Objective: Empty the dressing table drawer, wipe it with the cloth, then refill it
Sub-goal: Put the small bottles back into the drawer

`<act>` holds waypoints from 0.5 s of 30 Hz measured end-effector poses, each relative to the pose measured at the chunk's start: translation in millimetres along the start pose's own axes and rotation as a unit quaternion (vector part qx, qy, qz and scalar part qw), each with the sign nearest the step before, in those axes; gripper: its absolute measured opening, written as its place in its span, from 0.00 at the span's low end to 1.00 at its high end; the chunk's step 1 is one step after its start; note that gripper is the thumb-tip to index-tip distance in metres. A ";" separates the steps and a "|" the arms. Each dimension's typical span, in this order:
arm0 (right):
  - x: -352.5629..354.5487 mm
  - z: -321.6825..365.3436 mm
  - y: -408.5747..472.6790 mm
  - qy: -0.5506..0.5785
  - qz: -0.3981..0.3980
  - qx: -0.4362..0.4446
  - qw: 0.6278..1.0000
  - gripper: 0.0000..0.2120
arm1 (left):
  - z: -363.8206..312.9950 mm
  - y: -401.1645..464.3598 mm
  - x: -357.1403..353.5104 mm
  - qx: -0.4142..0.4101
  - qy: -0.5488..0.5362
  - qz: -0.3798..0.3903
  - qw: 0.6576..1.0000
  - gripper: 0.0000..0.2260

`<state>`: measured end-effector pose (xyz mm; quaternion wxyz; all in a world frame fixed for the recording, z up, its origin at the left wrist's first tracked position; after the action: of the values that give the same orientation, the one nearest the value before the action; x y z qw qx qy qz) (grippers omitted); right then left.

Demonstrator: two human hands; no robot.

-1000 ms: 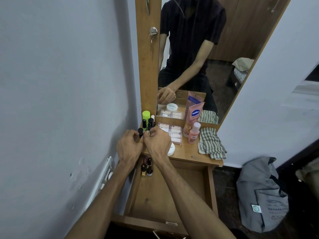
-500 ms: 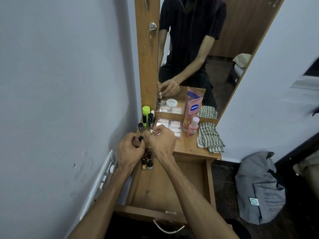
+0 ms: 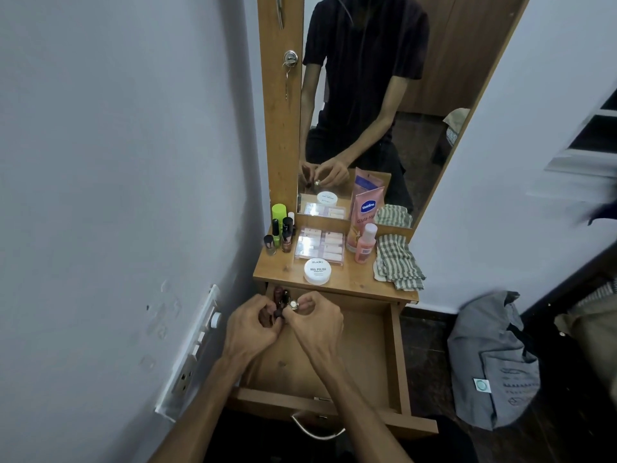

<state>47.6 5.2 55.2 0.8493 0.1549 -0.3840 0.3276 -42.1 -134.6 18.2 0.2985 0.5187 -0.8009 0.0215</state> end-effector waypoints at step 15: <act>-47.3 -13.5 0.3 -0.037 0.094 -0.012 0.995 0.13 | 14.4 0.6 -6.5 0.051 0.115 0.052 0.991 0.07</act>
<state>31.7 -8.3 10.7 0.8017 0.1200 -0.4323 0.3951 -47.4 -134.0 3.3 0.3598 0.4855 -0.7849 0.1374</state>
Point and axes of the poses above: each hand's wrist, its own y-axis towards the middle knuckle, its own x-axis out of the back of the hand, z = x × y, the point moved 3 cm from there along y, towards the middle knuckle, and after that the axes turned 14 degrees about -y, right-handed, at the moved point
